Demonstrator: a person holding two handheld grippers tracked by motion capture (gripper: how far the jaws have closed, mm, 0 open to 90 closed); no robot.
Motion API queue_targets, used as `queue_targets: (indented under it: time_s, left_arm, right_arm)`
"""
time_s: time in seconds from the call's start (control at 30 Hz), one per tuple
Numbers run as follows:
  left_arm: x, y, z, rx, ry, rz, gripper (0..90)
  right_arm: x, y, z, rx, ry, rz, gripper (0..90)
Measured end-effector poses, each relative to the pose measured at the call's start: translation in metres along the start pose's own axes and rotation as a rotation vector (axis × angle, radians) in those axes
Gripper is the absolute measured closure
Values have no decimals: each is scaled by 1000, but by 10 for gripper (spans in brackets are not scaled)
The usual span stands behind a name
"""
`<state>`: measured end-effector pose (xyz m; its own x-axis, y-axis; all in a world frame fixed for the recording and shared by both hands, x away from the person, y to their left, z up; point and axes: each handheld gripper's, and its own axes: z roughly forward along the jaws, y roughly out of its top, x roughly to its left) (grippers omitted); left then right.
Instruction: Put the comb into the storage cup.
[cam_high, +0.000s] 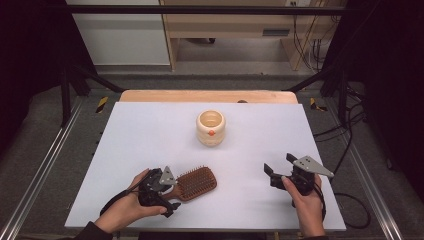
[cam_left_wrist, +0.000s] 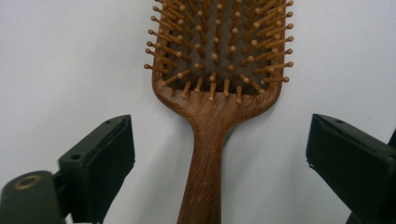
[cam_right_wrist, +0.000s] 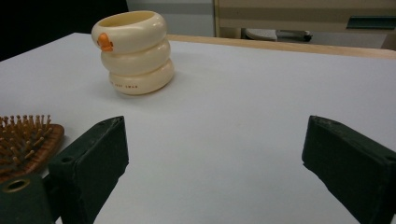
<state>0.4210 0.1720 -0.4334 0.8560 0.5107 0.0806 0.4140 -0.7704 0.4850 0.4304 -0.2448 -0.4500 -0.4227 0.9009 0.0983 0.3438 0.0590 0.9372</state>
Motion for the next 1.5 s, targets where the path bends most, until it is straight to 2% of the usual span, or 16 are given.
queue_targets:
  time_s: [0.13, 0.27, 0.37, 0.6, 1.37, 1.5]
  left_arm:
    - [1, 0, 0, 11, -6, 5, 104]
    - [4, 0, 0, 14, -9, -8, 138]
    - [6, 0, -1, 14, -11, -21, 177]
    - [9, 2, -2, 32, -39, -21, 276]
    - [15, -2, 6, 79, -59, -30, 337]
    - [16, -2, 7, 82, -68, -28, 387]
  right_arm:
    - [0, 0, 0, 1, 0, 0, 76]
    - [0, 0, 0, 2, 1, -2, 77]
    - [0, -1, 0, 2, 1, -2, 78]
    - [0, -1, 1, 6, 3, 2, 79]
    - [0, -1, 1, 11, 9, 6, 85]
    - [0, -1, 1, 12, 11, 5, 85]
